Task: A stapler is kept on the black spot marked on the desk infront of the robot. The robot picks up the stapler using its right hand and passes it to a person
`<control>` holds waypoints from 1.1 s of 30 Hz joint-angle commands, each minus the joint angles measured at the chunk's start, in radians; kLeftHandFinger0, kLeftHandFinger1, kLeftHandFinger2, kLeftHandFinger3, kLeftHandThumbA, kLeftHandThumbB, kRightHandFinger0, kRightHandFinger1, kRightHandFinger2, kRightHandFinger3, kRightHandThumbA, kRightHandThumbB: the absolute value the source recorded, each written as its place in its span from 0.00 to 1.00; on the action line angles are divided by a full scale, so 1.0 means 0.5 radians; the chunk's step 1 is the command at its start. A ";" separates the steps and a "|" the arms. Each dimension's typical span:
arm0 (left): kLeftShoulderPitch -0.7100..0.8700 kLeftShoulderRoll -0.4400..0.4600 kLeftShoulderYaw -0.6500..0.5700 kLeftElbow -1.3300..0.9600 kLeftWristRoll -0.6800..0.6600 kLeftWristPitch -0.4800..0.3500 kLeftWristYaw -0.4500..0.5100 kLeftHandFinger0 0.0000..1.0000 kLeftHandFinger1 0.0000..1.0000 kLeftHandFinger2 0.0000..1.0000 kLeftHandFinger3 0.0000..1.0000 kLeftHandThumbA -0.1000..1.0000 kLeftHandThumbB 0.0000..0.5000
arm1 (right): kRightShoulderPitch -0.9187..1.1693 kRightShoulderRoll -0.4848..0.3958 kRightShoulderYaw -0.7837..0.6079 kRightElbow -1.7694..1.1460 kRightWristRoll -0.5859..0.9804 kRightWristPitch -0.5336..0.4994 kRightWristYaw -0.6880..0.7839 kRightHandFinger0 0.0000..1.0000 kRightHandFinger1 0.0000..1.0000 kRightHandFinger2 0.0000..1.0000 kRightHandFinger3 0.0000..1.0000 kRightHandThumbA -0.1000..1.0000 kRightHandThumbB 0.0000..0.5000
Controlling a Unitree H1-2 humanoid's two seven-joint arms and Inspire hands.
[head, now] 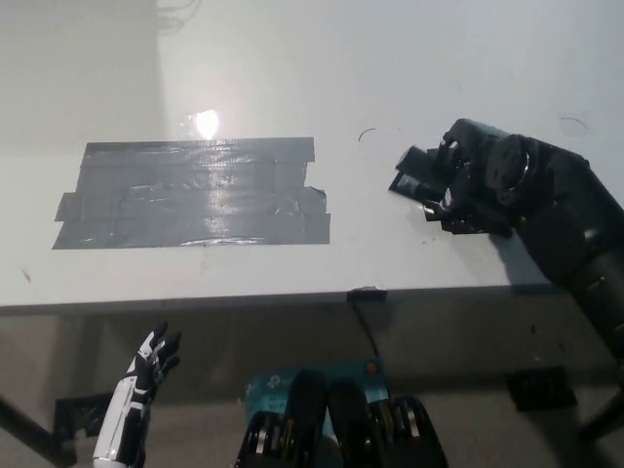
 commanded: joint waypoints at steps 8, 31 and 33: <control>-0.043 0.031 0.009 -0.060 0.017 0.020 -0.002 1.00 1.00 0.94 0.99 1.00 1.00 | 0.029 0.017 -0.151 -0.118 0.044 0.060 -0.166 0.47 0.56 0.58 0.99 0.96 0.00; -0.140 0.023 -0.004 0.014 0.020 -0.045 -0.007 1.00 0.95 0.87 0.96 1.00 1.00 | -0.152 -0.065 -0.956 -0.150 0.415 0.085 0.381 0.00 0.00 0.33 0.22 0.81 0.00; -0.143 0.021 -0.005 0.005 0.020 -0.030 -0.007 1.00 0.95 0.88 0.96 1.00 1.00 | -0.228 -0.061 -1.080 0.006 0.512 0.085 0.465 0.00 0.00 0.31 0.13 0.81 0.00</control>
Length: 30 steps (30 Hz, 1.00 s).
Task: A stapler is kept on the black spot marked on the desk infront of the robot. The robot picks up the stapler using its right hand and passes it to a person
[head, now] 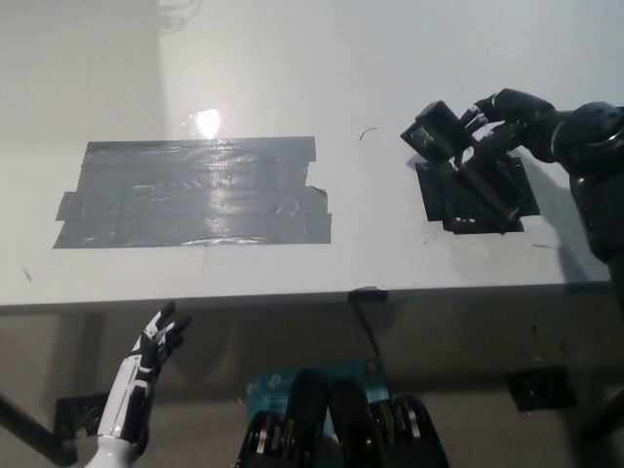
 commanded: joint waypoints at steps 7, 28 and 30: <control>-0.023 0.022 0.000 -0.031 0.000 -0.049 -0.015 0.98 0.94 0.88 0.95 1.00 1.00 | -0.302 -0.029 -0.385 0.330 0.317 0.007 0.207 0.00 0.00 0.31 0.24 0.78 0.00; 0.021 0.005 -0.011 -0.022 0.007 -0.087 -0.011 0.89 0.89 0.85 0.94 1.00 0.98 | -0.369 0.198 -0.965 0.577 1.157 0.007 0.119 0.00 0.00 0.00 0.00 0.90 0.00; 0.022 0.006 -0.011 -0.023 0.003 -0.084 -0.014 0.90 0.89 0.85 0.94 1.00 0.98 | -0.370 0.223 -0.923 0.481 1.234 0.007 0.086 0.00 0.00 0.00 0.00 0.89 0.04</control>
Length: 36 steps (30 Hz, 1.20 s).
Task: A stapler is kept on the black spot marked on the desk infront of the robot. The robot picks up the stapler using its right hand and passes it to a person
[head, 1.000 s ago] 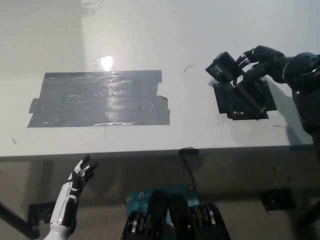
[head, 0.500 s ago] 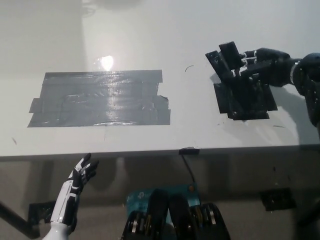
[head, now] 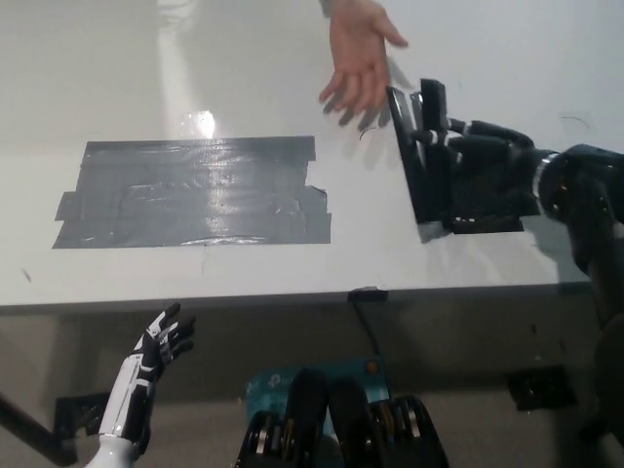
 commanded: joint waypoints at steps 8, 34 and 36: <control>0.035 0.003 -0.014 -0.024 0.017 -0.103 -0.009 0.87 0.88 0.86 0.95 1.00 0.94 | -0.262 0.067 0.393 -0.723 0.792 -0.006 -0.152 0.00 0.00 0.00 0.00 1.00 0.00; 0.037 0.003 -0.018 -0.034 0.019 -0.099 -0.010 0.85 0.86 0.83 0.92 1.00 0.94 | -0.861 0.246 0.965 -0.052 0.023 -0.152 -0.931 0.00 0.03 0.24 0.09 0.85 0.00; 0.033 -0.001 -0.020 -0.042 0.014 -0.084 -0.011 0.85 0.87 0.84 0.91 1.00 0.96 | -0.868 0.269 1.028 -0.004 -0.021 -0.176 -0.993 0.00 0.03 0.25 0.09 0.86 0.00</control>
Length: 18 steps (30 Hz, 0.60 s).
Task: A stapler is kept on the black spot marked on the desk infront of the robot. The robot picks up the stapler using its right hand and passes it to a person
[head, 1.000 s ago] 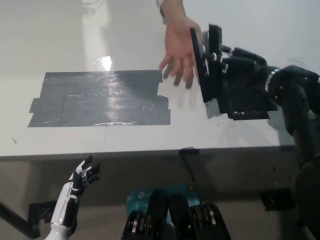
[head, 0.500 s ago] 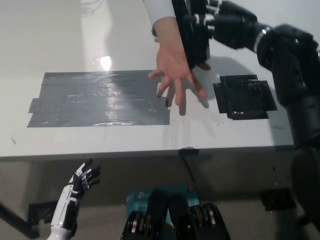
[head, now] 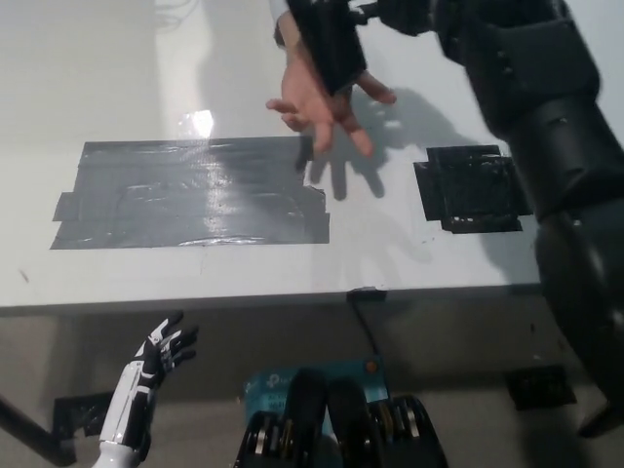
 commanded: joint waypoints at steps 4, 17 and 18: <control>-0.007 0.006 -0.011 -0.046 -0.009 -0.058 -0.021 0.85 0.86 0.82 0.90 1.00 0.97 | -0.184 0.057 0.303 0.157 -0.292 -0.191 -0.084 0.09 0.16 0.39 0.42 0.94 0.07; -0.032 0.017 -0.012 -0.048 -0.019 -0.049 -0.036 0.82 0.84 0.80 0.88 1.00 0.98 | -0.120 -0.076 0.660 0.333 -0.415 -0.397 0.683 1.00 1.00 1.00 1.00 1.00 0.67; -0.032 0.018 -0.013 -0.047 -0.022 -0.049 -0.039 0.82 0.84 0.80 0.88 1.00 0.98 | -0.115 -0.085 0.690 0.329 -0.438 -0.430 0.696 1.00 1.00 1.00 1.00 1.00 0.65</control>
